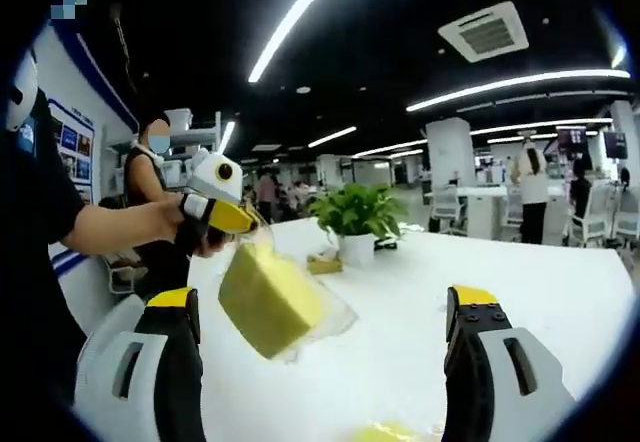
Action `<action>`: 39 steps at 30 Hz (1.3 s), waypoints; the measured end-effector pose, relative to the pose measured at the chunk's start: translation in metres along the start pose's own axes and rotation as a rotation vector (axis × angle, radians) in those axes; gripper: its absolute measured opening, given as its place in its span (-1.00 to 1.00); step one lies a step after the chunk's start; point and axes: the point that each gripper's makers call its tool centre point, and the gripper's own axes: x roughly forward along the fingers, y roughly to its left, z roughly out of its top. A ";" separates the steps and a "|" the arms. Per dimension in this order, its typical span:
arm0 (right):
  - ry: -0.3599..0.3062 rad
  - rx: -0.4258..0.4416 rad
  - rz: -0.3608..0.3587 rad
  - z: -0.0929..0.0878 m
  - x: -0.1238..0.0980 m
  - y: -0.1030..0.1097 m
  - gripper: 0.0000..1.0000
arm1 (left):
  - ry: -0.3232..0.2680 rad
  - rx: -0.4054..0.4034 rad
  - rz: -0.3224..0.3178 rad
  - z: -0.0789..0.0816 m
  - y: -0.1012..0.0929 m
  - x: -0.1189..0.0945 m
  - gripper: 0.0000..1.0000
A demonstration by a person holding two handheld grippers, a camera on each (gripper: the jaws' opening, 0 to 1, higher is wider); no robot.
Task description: Compare the silicone blocks by pressing each to a similar depth, holding the contact briefly, and releasing to observe deformation and rebound differences across the visible hardness samples.
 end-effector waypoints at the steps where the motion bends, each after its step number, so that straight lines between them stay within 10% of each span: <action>1: -0.009 -0.008 -0.018 0.002 -0.004 -0.002 0.92 | -0.014 -0.031 0.032 -0.001 0.009 -0.003 -1.00; 14: 0.021 -0.085 -0.117 0.000 -0.046 -0.010 0.64 | -0.058 -0.111 0.187 -0.020 0.065 -0.023 -1.00; 32: 0.130 -0.006 -0.239 -0.060 -0.113 -0.009 0.50 | -0.027 -0.379 0.350 -0.088 0.140 -0.010 -1.00; 39: 0.152 0.005 -0.260 -0.069 -0.126 -0.008 0.45 | -0.099 -0.450 0.385 -0.085 0.161 -0.020 -1.00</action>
